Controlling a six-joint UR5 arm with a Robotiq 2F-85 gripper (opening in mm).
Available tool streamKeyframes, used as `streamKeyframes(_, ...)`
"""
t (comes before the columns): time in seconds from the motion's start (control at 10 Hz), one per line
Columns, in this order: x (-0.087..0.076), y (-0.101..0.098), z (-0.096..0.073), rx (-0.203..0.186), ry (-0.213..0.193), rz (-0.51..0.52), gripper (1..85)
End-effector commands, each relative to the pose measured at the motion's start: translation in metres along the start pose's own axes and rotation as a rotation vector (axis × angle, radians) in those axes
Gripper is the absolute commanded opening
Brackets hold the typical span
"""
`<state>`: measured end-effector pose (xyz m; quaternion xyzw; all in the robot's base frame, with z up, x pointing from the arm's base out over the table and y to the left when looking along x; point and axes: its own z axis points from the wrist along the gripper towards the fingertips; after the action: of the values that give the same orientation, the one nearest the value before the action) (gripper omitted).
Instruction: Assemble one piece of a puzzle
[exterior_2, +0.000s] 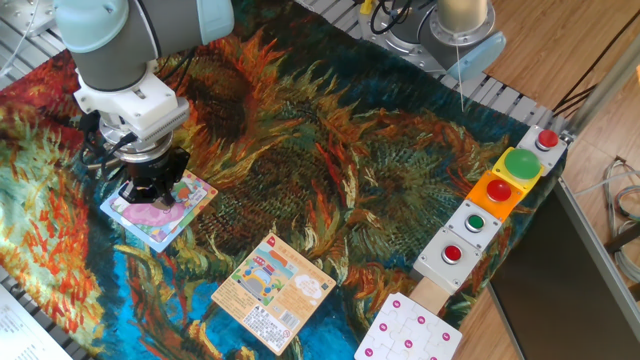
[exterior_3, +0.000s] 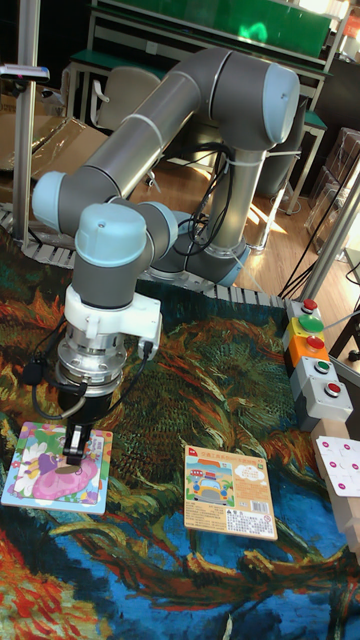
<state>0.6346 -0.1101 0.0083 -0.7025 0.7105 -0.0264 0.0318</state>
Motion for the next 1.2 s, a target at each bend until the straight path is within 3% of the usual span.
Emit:
streamKeyframes(0.0,0.0023,-0.0039,-0.0005,0.010,0.004,-0.001,1.3)
streamKeyframes(1.1,-0.0041,0.0006,0.0003,0.001,-0.017,-0.001,1.3)
